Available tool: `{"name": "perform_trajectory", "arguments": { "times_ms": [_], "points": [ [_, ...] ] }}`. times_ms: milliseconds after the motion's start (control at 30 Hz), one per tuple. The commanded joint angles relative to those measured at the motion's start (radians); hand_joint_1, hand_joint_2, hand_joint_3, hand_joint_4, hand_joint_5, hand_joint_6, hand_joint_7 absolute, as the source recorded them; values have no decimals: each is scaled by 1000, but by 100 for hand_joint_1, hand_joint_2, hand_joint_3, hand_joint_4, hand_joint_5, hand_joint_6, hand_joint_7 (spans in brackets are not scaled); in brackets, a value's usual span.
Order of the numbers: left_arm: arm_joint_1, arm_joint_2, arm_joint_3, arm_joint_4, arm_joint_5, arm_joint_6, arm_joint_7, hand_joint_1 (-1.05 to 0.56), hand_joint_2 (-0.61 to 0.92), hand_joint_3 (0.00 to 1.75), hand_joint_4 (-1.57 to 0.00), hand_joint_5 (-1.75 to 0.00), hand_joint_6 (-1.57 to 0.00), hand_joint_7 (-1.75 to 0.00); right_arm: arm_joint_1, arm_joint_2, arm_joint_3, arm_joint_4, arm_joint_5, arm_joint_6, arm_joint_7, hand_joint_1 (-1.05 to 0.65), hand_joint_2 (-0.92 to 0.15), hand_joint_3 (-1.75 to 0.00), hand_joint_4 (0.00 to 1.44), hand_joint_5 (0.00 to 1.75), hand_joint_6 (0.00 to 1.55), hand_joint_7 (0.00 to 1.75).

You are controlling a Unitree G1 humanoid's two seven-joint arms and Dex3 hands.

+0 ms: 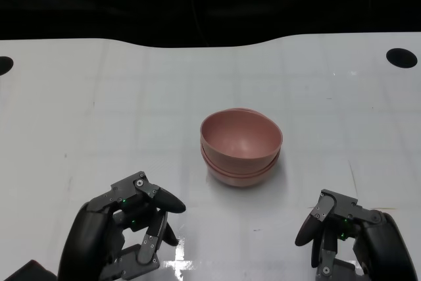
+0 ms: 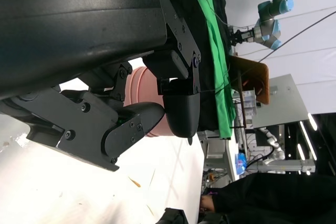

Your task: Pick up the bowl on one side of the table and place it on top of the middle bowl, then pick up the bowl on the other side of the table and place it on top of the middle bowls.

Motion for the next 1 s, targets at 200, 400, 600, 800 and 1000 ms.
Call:
{"name": "perform_trajectory", "arguments": {
  "times_ms": [200, 400, 600, 800, 1000],
  "points": [
    [-31, -38, 48, 91, -22, -29, -81, -22, 54, 107, -78, -174, -77, -135, -14, -10, -30, 49, 33, -74, 3, -2, -24, -161, 97, 170, 91, 139],
    [-33, -65, 56, 104, -15, -49, -120, -20, 55, 109, -77, -174, -76, -137, -14, -12, -36, 55, 51, -76, 16, -3, -24, -160, 95, 168, 92, 136],
    [-50, -71, 72, 133, -17, -69, -147, -20, 55, 110, -78, -175, -76, -138, -22, -12, -41, 66, 50, -80, 22, -3, -26, -156, 95, 168, 92, 135],
    [-55, -76, 85, 131, -4, -69, -146, -20, 54, 110, -77, -175, -74, -138, -32, -13, -44, 63, 40, -79, 19, -1, -26, -157, 94, 169, 91, 136],
    [-70, -76, 92, 145, 27, -75, -133, -22, 53, 112, -77, -174, -75, -136, -41, -10, -55, 61, 61, -56, 26, -1, -29, -154, 93, 170, 90, 137]
  ]
}}
